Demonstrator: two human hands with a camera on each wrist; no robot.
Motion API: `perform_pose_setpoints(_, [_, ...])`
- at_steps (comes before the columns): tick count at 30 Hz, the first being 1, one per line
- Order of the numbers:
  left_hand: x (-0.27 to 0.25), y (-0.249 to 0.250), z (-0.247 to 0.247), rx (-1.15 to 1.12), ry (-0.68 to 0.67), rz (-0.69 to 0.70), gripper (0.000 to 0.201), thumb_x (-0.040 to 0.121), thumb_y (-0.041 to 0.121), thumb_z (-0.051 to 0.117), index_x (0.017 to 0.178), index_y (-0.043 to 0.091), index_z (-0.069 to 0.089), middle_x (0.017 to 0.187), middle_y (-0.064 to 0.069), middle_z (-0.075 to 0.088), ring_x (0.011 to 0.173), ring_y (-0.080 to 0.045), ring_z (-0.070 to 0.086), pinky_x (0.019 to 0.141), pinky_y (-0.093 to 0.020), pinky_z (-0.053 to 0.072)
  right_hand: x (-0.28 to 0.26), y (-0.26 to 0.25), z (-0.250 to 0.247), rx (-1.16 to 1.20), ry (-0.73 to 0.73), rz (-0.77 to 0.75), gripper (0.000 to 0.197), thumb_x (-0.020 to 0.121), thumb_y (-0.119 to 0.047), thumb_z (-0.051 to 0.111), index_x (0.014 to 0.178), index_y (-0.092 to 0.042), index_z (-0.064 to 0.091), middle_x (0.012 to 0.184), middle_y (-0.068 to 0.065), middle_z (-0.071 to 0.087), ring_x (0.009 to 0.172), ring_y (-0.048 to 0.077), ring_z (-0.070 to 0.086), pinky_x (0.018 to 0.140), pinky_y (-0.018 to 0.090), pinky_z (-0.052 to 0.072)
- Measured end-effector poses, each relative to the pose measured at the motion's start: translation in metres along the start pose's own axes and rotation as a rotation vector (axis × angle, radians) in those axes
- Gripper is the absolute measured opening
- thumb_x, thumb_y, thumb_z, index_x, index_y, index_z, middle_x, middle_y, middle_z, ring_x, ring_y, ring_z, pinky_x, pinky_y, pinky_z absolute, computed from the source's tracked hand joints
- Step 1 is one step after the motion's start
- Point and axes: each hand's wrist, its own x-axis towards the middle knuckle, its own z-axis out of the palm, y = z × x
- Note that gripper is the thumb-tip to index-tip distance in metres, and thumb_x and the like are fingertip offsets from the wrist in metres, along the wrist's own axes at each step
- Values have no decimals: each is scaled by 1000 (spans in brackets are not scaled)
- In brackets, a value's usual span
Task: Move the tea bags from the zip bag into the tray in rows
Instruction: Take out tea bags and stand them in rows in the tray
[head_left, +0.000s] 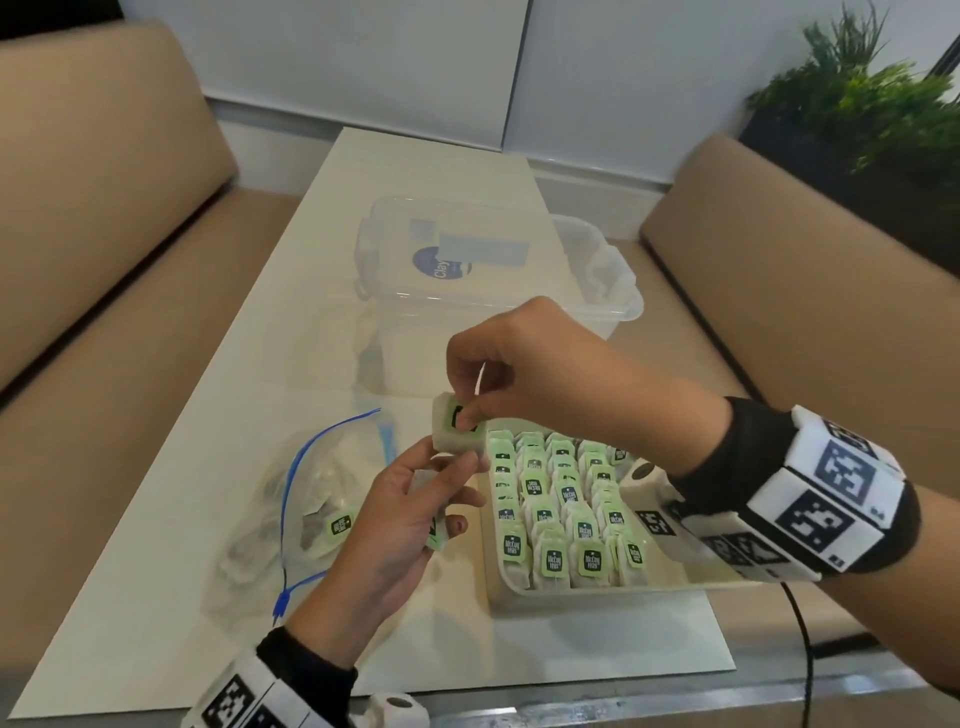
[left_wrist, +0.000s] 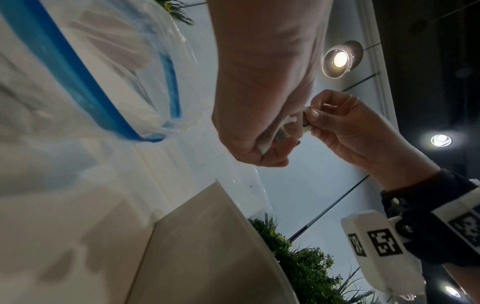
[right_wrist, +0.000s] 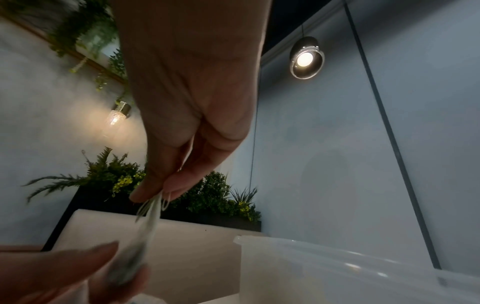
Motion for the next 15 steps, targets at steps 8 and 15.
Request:
perform_pose_setpoints(8, [1,-2,-5,21,0,-30,50,61,34,77,107,18,66,91,-5,72,64,-13,61,48,-19,42,-17,2,-24,-68,-99,-12,12,80,-7,69,83,-16,75,80,-7,70,64,-1,57,70,8,43])
perform_pose_setpoints(15, [5,-4,-40,-34,91,-39,60,53,35,88,106,16,68,87,-4,69,61,-12,63,46,-16,45,-88,94,-17,-361,-531,423,32,86,-11,50,101,-29,71,110,-5,66,92,20,65,85,38,52])
